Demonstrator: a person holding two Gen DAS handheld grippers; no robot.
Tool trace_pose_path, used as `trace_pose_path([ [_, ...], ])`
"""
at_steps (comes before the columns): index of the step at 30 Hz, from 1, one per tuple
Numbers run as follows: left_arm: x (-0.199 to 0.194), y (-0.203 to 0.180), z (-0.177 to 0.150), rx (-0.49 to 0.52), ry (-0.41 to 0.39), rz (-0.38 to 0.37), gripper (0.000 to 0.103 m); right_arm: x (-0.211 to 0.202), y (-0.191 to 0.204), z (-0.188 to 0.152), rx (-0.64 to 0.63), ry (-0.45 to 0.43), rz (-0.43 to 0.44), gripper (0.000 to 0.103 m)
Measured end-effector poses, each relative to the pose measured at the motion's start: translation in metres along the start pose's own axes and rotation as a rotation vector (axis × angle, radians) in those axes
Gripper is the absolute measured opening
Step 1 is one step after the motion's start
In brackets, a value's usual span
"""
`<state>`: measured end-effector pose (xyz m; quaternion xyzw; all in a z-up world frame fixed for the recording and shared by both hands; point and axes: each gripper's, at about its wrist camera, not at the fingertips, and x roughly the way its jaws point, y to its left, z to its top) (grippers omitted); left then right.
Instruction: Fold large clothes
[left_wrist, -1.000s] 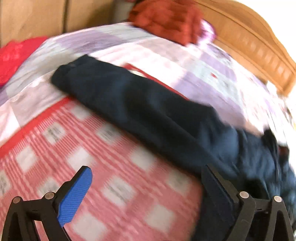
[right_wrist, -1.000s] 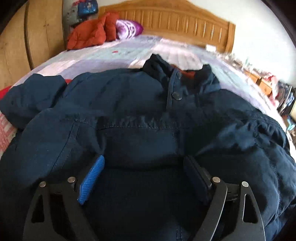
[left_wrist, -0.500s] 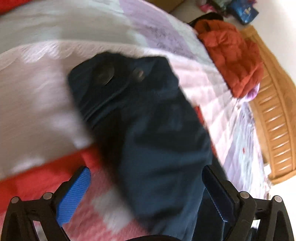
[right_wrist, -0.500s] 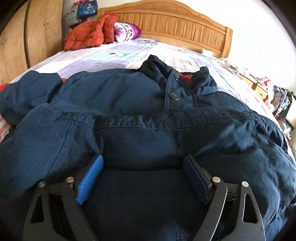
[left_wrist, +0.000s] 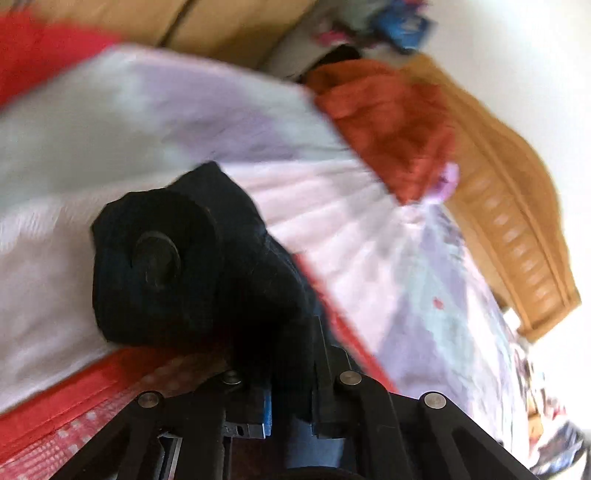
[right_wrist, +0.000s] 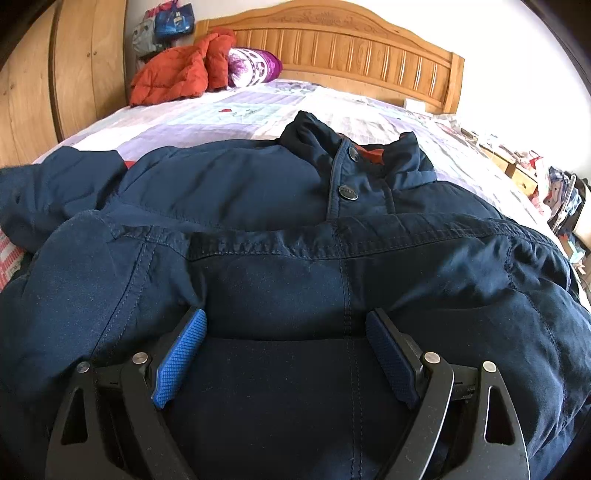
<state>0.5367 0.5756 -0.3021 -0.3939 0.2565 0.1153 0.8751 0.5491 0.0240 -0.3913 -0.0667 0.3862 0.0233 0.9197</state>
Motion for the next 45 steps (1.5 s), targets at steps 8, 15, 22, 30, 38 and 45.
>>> trace_pose_path([
  [8,-0.105,-0.2,-0.013,0.386,-0.002,-0.2,0.007,0.003,0.002,0.002,-0.01,0.023,-0.003,0.091],
  [15,-0.135,-0.36,-0.13,0.669,0.085,-0.353,0.007,-0.037,-0.025,0.031,0.001,0.075,0.085,0.089],
  [22,-0.091,-0.43,-0.295,0.74,0.292,-0.438,0.007,-0.139,-0.14,-0.007,0.06,-0.038,0.032,0.089],
  [30,-0.026,-0.441,-0.479,0.95,0.47,-0.279,0.009,-0.167,-0.235,-0.062,0.146,0.026,-0.064,0.089],
  [38,-0.073,-0.447,-0.513,1.04,0.364,-0.337,0.068,-0.18,-0.275,-0.077,0.273,0.016,-0.088,0.089],
  [45,-0.137,-0.408,-0.476,0.988,0.262,-0.439,0.09,-0.188,-0.278,-0.043,0.427,-0.052,-0.052,0.096],
])
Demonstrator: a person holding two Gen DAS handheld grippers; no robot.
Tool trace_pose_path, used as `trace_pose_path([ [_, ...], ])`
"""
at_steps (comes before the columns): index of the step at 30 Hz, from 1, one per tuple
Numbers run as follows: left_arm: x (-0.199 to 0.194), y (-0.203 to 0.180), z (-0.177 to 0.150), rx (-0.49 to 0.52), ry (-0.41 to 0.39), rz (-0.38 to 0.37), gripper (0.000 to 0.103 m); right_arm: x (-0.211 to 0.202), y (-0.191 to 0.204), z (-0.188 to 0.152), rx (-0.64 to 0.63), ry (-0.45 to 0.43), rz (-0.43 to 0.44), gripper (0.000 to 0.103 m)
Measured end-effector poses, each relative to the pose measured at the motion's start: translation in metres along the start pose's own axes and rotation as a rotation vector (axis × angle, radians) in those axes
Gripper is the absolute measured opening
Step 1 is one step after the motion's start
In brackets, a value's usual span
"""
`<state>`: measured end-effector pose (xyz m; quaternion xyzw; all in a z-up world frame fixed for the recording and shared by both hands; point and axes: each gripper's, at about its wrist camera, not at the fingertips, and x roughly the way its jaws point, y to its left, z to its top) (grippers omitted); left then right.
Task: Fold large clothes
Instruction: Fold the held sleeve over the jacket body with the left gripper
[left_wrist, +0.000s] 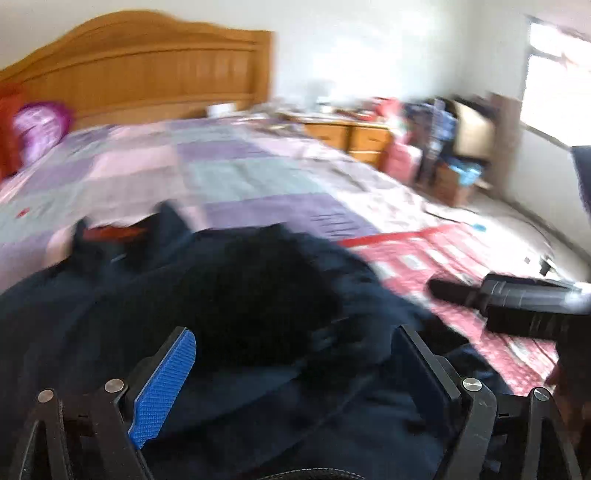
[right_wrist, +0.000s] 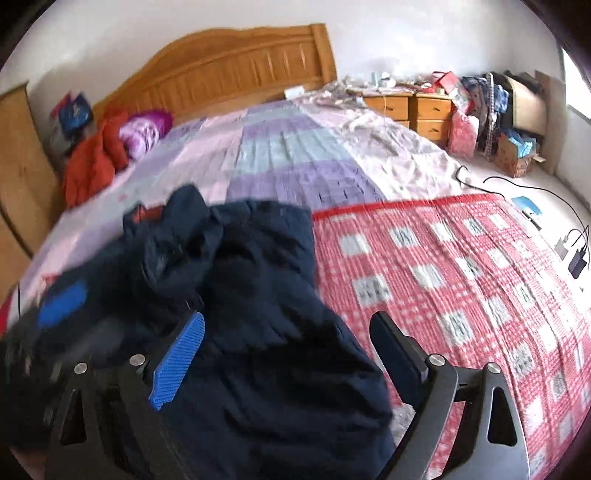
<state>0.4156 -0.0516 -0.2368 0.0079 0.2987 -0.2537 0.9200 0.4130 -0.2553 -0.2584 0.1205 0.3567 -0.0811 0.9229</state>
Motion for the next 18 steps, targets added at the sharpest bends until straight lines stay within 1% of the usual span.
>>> trace_pose_path([
  [1,-0.006,0.013,-0.004,-0.022,0.002,0.045,0.09,0.001,0.008,0.005,-0.008,-0.007,0.011,0.096],
  [3,-0.023,0.058,-0.014,-0.089,0.006,0.173,0.09,0.002,0.033,0.015,-0.054,-0.023,0.044,0.096],
  [5,-0.034,0.106,-0.024,-0.155,0.017,0.285,0.09,0.004,0.069,0.02,-0.135,-0.039,0.088,0.097],
  [6,-0.038,0.123,-0.03,-0.177,0.022,0.323,0.09,0.008,0.09,0.02,-0.182,-0.041,0.117,0.097],
  [7,-0.043,0.149,-0.033,-0.213,0.021,0.385,0.09,0.014,0.113,0.019,-0.236,-0.038,0.134,0.097],
  [8,-0.048,0.175,-0.037,-0.255,0.021,0.432,0.09,0.021,0.132,0.017,-0.291,-0.03,0.136,0.097],
  [9,-0.045,0.194,-0.039,-0.284,0.027,0.455,0.09,0.031,0.147,0.014,-0.342,-0.022,0.124,0.097],
  [10,-0.045,0.219,-0.045,-0.334,0.046,0.491,0.09,0.046,0.162,0.01,-0.398,-0.011,0.086,0.097],
  [11,-0.044,0.23,-0.054,-0.355,0.059,0.501,0.09,0.059,0.164,0.009,-0.408,0.008,0.035,0.097],
  [12,-0.038,0.248,-0.066,-0.383,0.1,0.515,0.09,0.077,0.157,0.007,-0.39,0.044,-0.051,0.097],
  [13,-0.032,0.259,-0.079,-0.402,0.137,0.511,0.091,0.096,0.142,0.004,-0.342,0.109,-0.123,0.097],
  [14,-0.03,0.268,-0.097,-0.44,0.17,0.492,0.095,0.12,0.11,-0.004,-0.222,0.225,-0.098,0.101],
  [15,-0.032,0.272,-0.109,-0.461,0.173,0.476,0.096,0.129,0.08,-0.011,-0.082,0.278,0.002,0.101],
  [16,-0.037,0.272,-0.116,-0.469,0.172,0.477,0.096,0.126,0.07,-0.015,-0.06,0.262,0.025,0.101],
  [18,-0.045,0.273,-0.125,-0.493,0.152,0.493,0.096,0.115,0.083,-0.024,-0.205,0.245,-0.037,0.101],
])
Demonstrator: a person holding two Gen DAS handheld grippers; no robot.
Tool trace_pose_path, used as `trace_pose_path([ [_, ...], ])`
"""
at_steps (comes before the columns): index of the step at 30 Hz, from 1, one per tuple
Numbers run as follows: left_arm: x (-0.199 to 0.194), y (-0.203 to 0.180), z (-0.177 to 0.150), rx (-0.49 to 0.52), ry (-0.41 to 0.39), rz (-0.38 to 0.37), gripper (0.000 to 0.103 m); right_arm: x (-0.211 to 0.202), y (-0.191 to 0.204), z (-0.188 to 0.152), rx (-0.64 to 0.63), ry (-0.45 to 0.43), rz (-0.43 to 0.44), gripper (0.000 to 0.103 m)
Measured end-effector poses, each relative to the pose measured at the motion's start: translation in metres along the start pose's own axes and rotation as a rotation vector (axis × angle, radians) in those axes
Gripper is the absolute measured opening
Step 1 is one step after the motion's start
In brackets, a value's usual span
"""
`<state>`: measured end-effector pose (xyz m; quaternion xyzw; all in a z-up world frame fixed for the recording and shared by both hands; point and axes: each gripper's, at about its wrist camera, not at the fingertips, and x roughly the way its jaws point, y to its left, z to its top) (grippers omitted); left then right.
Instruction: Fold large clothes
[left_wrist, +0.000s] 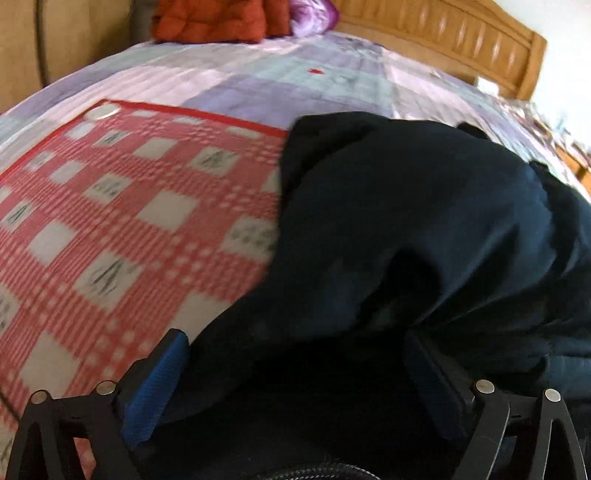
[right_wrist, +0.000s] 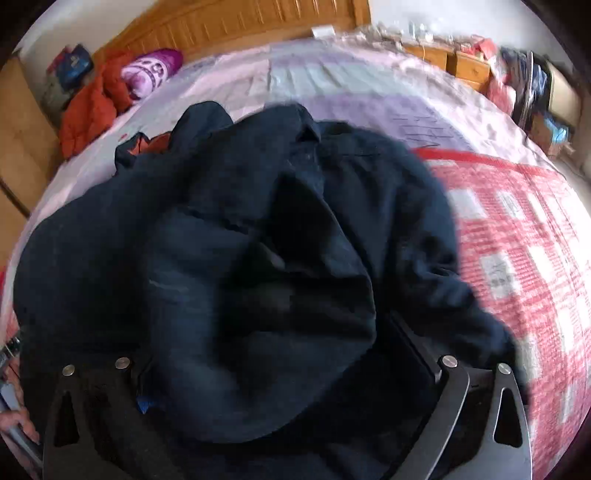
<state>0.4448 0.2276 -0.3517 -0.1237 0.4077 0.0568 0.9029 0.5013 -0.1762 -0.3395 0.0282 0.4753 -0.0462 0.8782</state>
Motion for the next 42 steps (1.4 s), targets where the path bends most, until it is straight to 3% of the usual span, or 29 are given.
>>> trace_pose_path([
  [3,-0.015,0.007,-0.013,-0.04,-0.023,-0.022,0.096,-0.012,0.023,-0.003,-0.109,0.004,-0.077,0.102],
  [5,-0.019,-0.001,-0.019,-0.035,-0.041,-0.041,0.096,-0.032,0.039,0.002,-0.147,-0.057,-0.074,0.101],
  [8,-0.019,-0.008,-0.026,-0.025,-0.064,-0.031,0.096,-0.061,0.083,0.025,-0.214,-0.159,0.041,0.103],
  [13,-0.006,-0.001,-0.025,-0.077,-0.042,-0.053,0.096,-0.056,0.197,0.08,-0.363,-0.152,0.244,0.103],
  [16,-0.005,-0.003,-0.028,-0.065,-0.048,-0.037,0.096,-0.042,0.271,0.1,-0.514,-0.171,0.22,0.103],
  [20,-0.001,-0.003,-0.03,-0.064,-0.047,-0.03,0.096,-0.011,0.345,0.12,-0.6,-0.099,0.291,0.103],
  [24,0.0,-0.004,-0.031,-0.061,-0.047,-0.024,0.096,0.045,0.399,0.126,-0.654,0.085,0.235,0.103],
  [27,0.001,-0.003,-0.031,-0.064,-0.049,-0.031,0.096,0.093,0.391,0.123,-0.645,0.175,0.13,0.102],
  [28,0.0,-0.003,-0.031,-0.06,-0.053,-0.035,0.096,0.106,0.37,0.126,-0.559,0.201,0.129,0.102],
  [30,0.0,-0.004,-0.032,-0.055,-0.055,-0.042,0.096,0.116,0.335,0.123,-0.398,0.248,0.18,0.103],
  [32,0.0,-0.005,-0.032,-0.052,-0.056,-0.042,0.096,0.109,0.317,0.114,-0.348,0.194,0.21,0.103],
  [35,0.001,-0.004,-0.032,-0.054,-0.054,-0.04,0.096,0.103,0.3,0.11,-0.272,0.182,0.295,0.102],
  [36,0.001,-0.004,-0.032,-0.055,-0.054,-0.04,0.096,0.092,0.298,0.112,-0.276,0.162,0.319,0.101],
  [39,0.002,-0.005,-0.033,-0.056,-0.051,-0.03,0.096,0.03,0.29,0.103,-0.393,-0.017,0.335,0.101],
  [42,0.004,-0.004,-0.032,-0.055,-0.045,-0.024,0.096,-0.019,0.243,0.08,-0.407,-0.157,0.195,0.101],
])
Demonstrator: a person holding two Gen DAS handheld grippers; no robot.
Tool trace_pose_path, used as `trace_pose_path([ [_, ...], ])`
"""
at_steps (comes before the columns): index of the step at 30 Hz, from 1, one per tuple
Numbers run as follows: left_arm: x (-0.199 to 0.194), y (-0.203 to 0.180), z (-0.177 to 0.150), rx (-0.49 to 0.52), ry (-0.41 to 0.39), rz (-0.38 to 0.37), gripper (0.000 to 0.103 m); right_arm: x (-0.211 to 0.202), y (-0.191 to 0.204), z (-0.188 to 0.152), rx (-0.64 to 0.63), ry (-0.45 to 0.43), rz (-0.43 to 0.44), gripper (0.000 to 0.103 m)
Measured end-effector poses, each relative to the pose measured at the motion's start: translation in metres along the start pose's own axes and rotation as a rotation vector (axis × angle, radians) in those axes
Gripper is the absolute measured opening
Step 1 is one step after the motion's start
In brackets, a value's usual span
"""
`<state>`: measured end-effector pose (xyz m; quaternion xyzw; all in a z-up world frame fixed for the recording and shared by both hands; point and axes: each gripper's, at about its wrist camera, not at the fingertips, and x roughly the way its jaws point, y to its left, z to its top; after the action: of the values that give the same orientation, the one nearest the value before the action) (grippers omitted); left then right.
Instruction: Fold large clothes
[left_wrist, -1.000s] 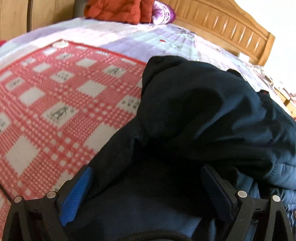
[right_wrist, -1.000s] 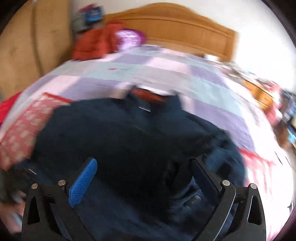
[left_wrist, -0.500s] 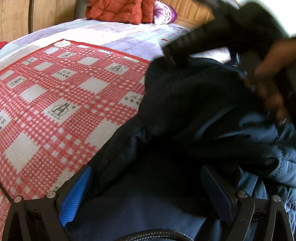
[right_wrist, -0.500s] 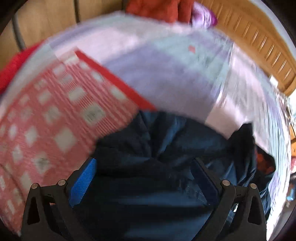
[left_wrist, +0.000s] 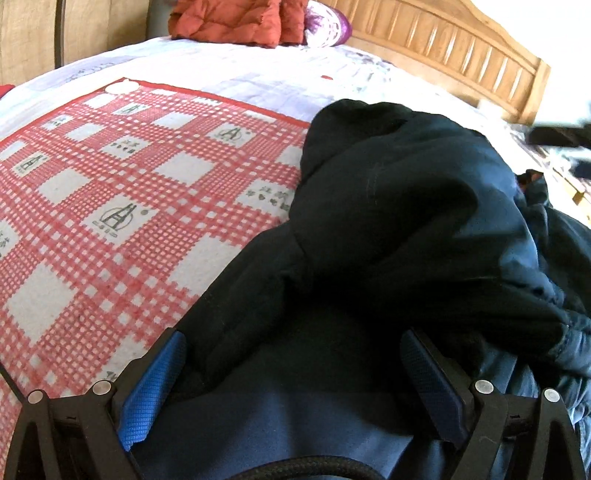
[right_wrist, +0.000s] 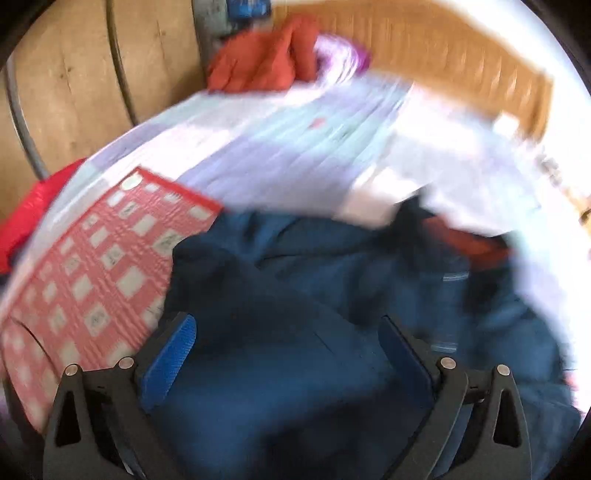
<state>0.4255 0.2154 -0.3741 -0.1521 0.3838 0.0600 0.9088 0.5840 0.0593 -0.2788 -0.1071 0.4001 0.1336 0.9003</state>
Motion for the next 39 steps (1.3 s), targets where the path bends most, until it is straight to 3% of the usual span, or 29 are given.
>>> trace_pose_path([
  [2,0.001,0.0,0.001,0.002,0.003,0.003,0.096,-0.015,-0.037,-0.03,0.055,0.051,-0.121,0.101],
  [4,0.002,-0.001,0.001,0.006,0.006,0.008,0.096,-0.014,-0.09,-0.083,0.111,0.186,-0.254,0.101],
  [6,0.002,-0.004,0.002,0.021,0.009,0.015,0.097,-0.037,-0.134,-0.119,0.218,0.177,-0.238,0.097],
  [8,0.004,-0.005,0.002,0.024,0.015,0.025,0.097,-0.068,-0.162,-0.138,0.254,0.166,-0.387,0.098],
  [9,0.004,-0.004,0.002,0.024,0.015,0.025,0.097,-0.084,-0.18,-0.148,0.341,0.152,-0.382,0.098],
  [11,0.004,-0.004,0.002,0.024,0.016,0.028,0.097,-0.106,-0.211,-0.169,0.562,0.127,-0.257,0.098],
  [12,0.005,-0.004,0.002,0.024,0.018,0.029,0.097,-0.117,-0.218,-0.176,0.607,0.115,-0.263,0.098],
  [15,0.006,-0.004,0.002,0.03,0.024,0.04,0.097,-0.141,-0.22,-0.183,0.671,0.037,-0.209,0.1],
  [22,0.007,-0.005,0.002,0.032,0.035,0.049,0.097,-0.097,-0.206,-0.176,0.739,0.091,-0.042,0.101],
  [24,0.008,-0.006,0.003,0.035,0.037,0.053,0.097,-0.088,-0.196,-0.17,0.701,0.102,-0.058,0.056],
  [26,0.008,-0.006,0.004,0.037,0.039,0.054,0.097,-0.101,-0.191,-0.158,0.656,0.042,-0.069,0.029],
  [28,0.006,-0.005,0.004,0.036,0.034,0.049,0.097,-0.129,-0.189,-0.149,0.621,-0.047,-0.097,0.024],
  [30,0.004,-0.006,0.004,0.042,0.021,0.048,0.097,-0.141,-0.195,-0.153,0.626,-0.069,-0.123,0.022],
  [32,-0.001,-0.007,0.002,0.043,0.006,0.044,0.097,-0.127,-0.201,-0.171,0.623,0.017,-0.171,0.015],
  [35,-0.011,-0.007,0.001,0.041,-0.012,0.016,0.097,-0.107,-0.21,-0.206,0.67,0.122,-0.172,0.015],
  [39,-0.031,-0.001,-0.006,0.047,-0.016,-0.018,0.097,-0.12,-0.206,-0.205,0.638,0.099,-0.197,0.016],
])
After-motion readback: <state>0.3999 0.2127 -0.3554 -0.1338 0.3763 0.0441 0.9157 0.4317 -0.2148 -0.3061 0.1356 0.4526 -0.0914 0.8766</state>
